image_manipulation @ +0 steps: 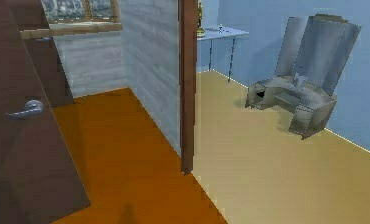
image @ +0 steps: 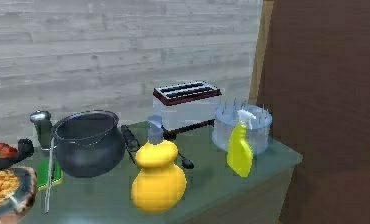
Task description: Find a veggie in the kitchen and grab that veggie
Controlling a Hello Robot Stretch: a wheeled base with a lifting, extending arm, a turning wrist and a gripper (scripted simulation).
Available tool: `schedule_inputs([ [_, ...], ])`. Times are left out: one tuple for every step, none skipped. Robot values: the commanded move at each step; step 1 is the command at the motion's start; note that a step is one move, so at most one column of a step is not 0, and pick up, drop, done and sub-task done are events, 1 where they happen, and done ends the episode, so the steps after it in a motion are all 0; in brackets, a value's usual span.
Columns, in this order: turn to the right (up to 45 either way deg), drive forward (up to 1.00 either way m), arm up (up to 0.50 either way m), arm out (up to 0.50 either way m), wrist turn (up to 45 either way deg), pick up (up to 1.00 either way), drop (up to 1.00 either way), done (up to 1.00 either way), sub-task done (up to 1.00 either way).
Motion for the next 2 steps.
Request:
schedule_inputs([
  [15.0, 0.00, 0.00, 0.00, 0.0, 0.00, 0.00, 0.00, 0.00],
  [0.0, 0.20, 0.00, 0.00, 0.0, 0.00, 0.00, 0.00, 0.00],
])
